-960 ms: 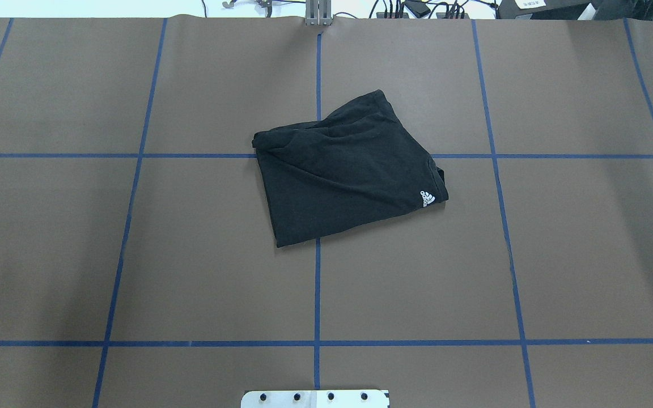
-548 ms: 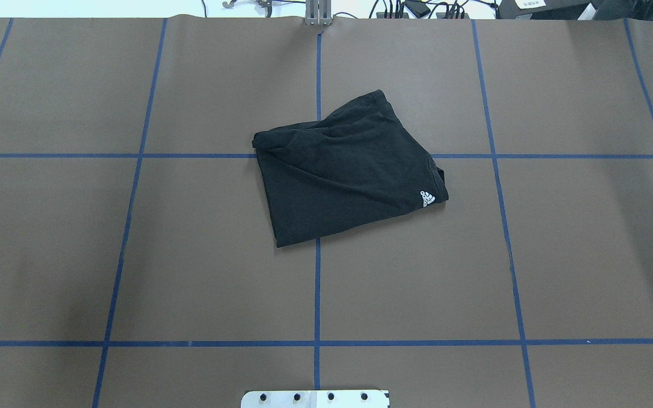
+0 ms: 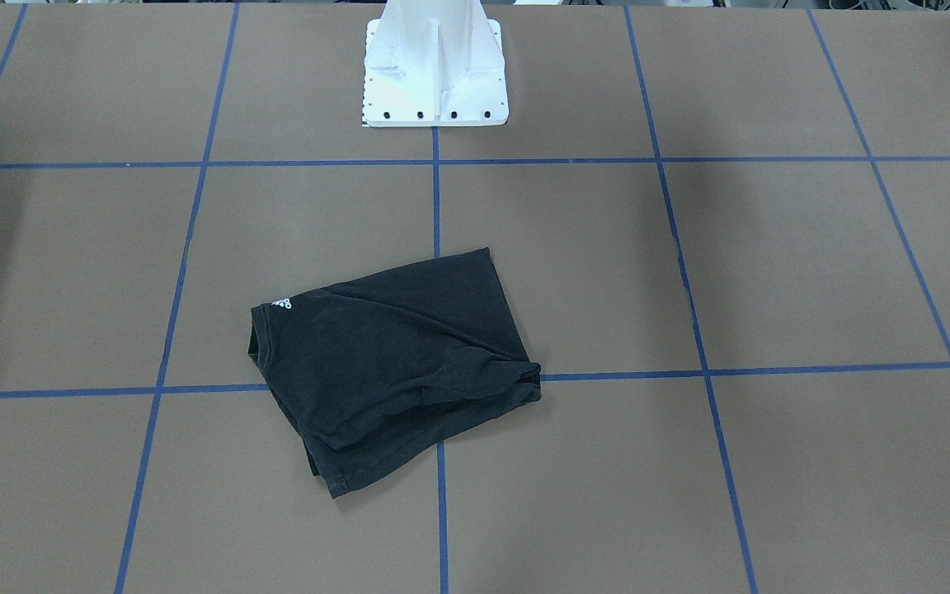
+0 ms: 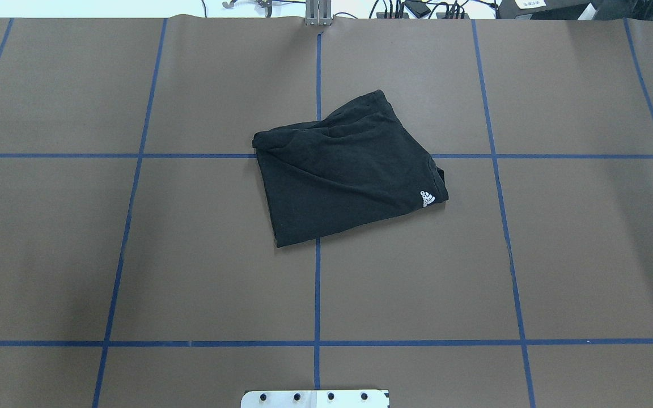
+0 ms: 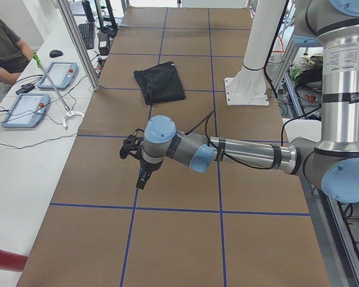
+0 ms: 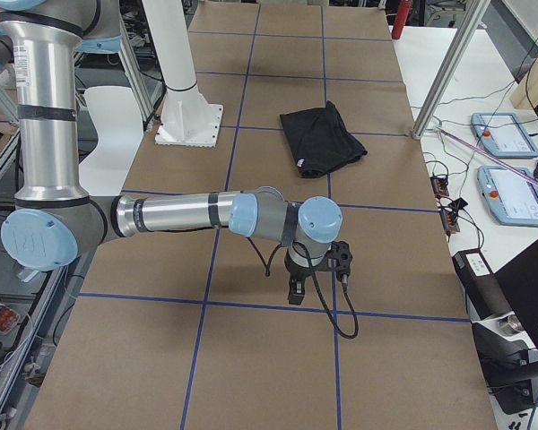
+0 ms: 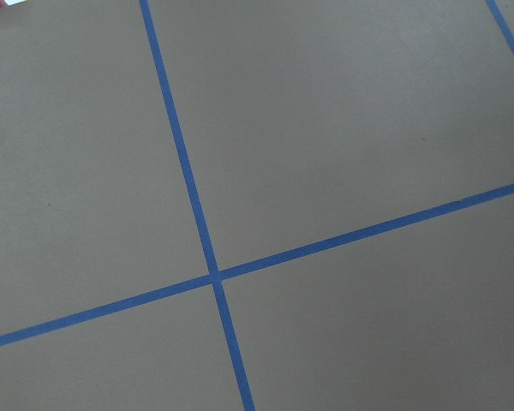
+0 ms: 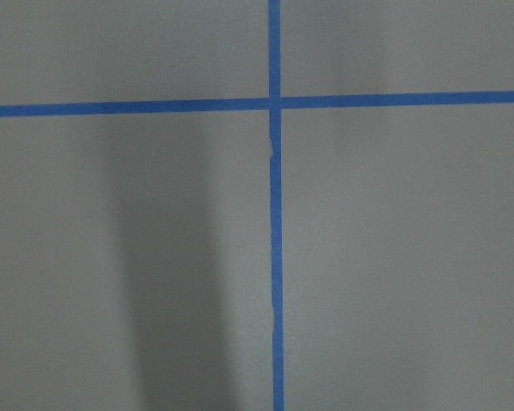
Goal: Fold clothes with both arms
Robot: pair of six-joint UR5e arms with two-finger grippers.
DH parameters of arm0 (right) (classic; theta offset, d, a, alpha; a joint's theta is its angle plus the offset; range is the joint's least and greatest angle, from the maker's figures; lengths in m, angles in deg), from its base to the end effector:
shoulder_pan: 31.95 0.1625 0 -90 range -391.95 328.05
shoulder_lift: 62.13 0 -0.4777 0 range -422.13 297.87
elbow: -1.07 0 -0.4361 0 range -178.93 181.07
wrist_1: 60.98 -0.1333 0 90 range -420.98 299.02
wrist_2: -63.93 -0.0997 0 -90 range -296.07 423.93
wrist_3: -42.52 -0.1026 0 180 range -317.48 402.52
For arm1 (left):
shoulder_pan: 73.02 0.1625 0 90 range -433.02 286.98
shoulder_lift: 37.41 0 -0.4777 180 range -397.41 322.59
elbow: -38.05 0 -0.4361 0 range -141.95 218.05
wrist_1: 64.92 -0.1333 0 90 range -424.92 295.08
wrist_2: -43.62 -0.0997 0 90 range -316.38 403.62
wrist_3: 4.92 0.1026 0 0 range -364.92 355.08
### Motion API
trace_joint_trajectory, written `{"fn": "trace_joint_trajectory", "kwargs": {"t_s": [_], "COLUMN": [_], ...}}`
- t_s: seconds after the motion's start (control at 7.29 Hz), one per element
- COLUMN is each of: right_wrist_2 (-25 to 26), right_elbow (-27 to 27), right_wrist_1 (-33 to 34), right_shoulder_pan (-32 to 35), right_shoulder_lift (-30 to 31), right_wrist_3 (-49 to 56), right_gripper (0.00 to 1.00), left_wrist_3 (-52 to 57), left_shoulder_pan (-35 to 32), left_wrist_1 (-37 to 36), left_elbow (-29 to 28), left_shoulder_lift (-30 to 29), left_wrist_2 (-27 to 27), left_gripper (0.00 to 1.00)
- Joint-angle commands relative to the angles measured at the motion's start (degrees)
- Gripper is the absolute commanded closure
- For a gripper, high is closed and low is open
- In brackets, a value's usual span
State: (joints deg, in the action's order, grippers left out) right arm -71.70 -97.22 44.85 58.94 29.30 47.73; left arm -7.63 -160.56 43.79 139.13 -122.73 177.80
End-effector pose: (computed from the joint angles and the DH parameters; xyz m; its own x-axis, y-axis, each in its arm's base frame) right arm 0.0678 -0.5074 0.6744 0.6960 0.0321 0.7173 0.0481 0.9947 -0.0912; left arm -0.0396 -0.5181 0.6143 0.7048 0.2831 -0.6504 -0.0055 0.9191 0.3940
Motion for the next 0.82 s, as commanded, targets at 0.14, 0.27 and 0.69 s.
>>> {"fn": "trace_joint_trajectory", "kwargs": {"t_s": [0.14,0.27,0.69], "right_wrist_2": [0.1,0.1,0.1], "right_elbow": [0.02,-0.06,-0.06], "right_wrist_1": [0.0,-0.09,-0.09], "right_shoulder_pan": [-0.45,-0.45,-0.45], "right_shoulder_lift": [0.33,0.33,0.33], "right_wrist_3": [-0.02,-0.02,-0.02], "right_gripper": [0.0,0.0,0.0], "left_wrist_3": [-0.02,-0.02,-0.02], "left_shoulder_pan": [0.0,0.0,0.0], "left_wrist_1": [0.18,0.18,0.18], "left_elbow": [0.79,0.96,1.67], "left_shoulder_lift": [-0.02,-0.02,0.07], "left_wrist_2": [0.38,0.38,0.47], "left_gripper": [0.0,0.0,0.0]}}
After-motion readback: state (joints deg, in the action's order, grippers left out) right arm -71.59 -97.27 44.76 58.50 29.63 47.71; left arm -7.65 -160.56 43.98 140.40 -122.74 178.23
